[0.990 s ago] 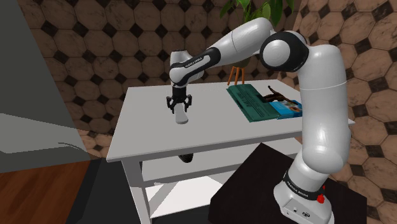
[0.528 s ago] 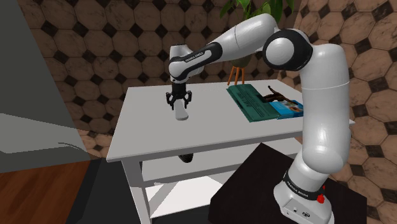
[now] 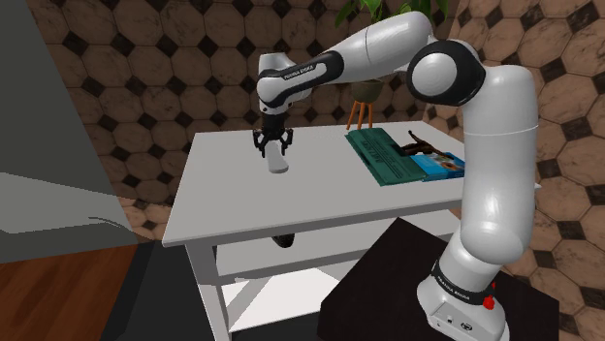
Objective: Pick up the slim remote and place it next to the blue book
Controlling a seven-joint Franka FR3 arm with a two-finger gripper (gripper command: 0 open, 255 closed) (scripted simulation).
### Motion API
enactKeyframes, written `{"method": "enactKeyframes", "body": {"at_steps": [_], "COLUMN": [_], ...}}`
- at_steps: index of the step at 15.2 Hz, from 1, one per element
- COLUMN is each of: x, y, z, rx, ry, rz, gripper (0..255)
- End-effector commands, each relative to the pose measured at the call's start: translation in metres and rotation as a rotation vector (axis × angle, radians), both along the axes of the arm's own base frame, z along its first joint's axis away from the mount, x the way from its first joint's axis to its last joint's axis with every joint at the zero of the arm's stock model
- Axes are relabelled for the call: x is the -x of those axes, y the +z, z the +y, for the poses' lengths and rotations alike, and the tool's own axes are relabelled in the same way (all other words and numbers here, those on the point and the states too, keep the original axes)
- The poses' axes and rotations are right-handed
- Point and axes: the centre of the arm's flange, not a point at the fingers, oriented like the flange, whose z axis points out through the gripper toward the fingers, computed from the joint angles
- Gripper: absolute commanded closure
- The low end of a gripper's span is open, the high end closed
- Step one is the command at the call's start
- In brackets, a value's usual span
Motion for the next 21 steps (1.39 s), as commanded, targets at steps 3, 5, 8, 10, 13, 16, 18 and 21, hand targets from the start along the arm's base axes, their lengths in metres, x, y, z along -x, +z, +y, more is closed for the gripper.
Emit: {"method": "enactKeyframes", "body": {"at_steps": [3, 5, 8, 10, 13, 16, 18, 21], "x": [-0.001, -0.001, 0.012, 0.024, 0.043, 0.061, 0.074, 0.092], "y": [0.021, 0.032, 0.036, 0.036, 0.036, 0.036, 0.036, 0.036], "z": [0.0, 0.0, -0.023, -0.046, -0.081, -0.116, -0.139, -0.174], "rx": [0.0, 0.0, 0.0, 0.0, 0.0, 0.0, 0.0, 0.0], "ry": [0.0, 0.0, 0.0, 0.0, 0.0, 0.0, 0.0, 0.0], "rz": [0.0, 0.0, 0.0, 0.0, 0.0, 0.0, 0.0, 0.0], "gripper": [255, 255, 255, 255, 255, 255, 255, 255]}}
